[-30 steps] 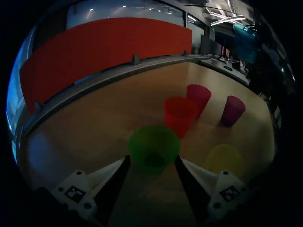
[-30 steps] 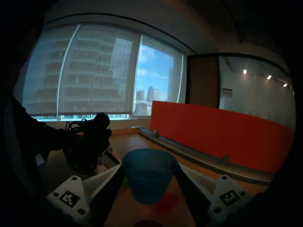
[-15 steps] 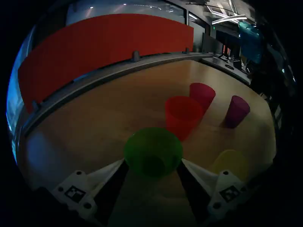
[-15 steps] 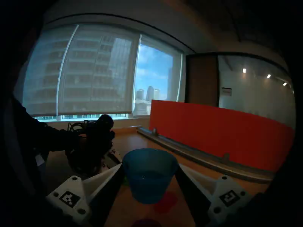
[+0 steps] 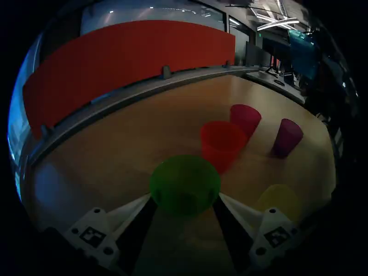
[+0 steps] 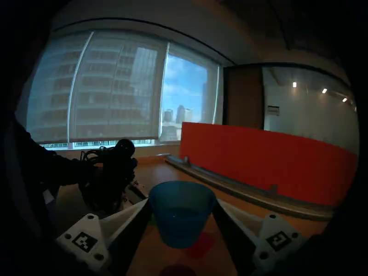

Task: Pour water

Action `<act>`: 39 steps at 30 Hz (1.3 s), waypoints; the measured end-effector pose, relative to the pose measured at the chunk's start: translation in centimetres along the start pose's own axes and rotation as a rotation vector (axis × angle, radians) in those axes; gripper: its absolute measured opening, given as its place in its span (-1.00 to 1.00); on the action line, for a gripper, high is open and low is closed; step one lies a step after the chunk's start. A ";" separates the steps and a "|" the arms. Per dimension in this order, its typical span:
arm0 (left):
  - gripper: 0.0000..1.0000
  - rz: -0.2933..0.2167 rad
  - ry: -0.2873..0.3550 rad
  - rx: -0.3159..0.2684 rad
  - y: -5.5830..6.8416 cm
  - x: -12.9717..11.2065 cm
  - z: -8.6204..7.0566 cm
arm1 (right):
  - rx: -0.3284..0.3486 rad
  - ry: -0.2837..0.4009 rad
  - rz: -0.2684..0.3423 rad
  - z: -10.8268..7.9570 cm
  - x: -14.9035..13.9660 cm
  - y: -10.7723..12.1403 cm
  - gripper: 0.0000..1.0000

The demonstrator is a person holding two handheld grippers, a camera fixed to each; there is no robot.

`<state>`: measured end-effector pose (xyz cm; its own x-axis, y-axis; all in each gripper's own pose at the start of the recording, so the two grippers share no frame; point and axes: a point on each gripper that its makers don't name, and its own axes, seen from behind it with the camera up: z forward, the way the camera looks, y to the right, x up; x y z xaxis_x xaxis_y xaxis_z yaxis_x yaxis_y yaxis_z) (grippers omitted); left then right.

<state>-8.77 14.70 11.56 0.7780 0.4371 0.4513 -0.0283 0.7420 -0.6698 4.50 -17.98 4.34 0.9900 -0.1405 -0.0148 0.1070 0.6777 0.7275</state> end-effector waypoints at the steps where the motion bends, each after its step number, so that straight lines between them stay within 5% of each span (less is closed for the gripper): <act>1: 0.63 -0.001 0.005 0.001 0.0 0.1 -0.1 | -0.001 0.000 0.001 -0.1 0.0 0.0 0.83; 16: 0.64 -0.007 0.145 0.027 0.1 4.1 -4.2 | -0.015 -0.001 0.004 -0.8 0.9 -0.3 0.83; 39: 0.64 -0.016 0.397 0.055 1.3 10.8 -13.2 | -0.019 -0.017 0.002 -1.9 1.7 -1.8 0.83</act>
<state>7.89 13.73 7.80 0.9604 0.2027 0.1910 -0.0394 0.7778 -0.6273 6.20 -18.08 1.74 0.9885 -0.1512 -0.0016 0.1069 0.6917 0.7142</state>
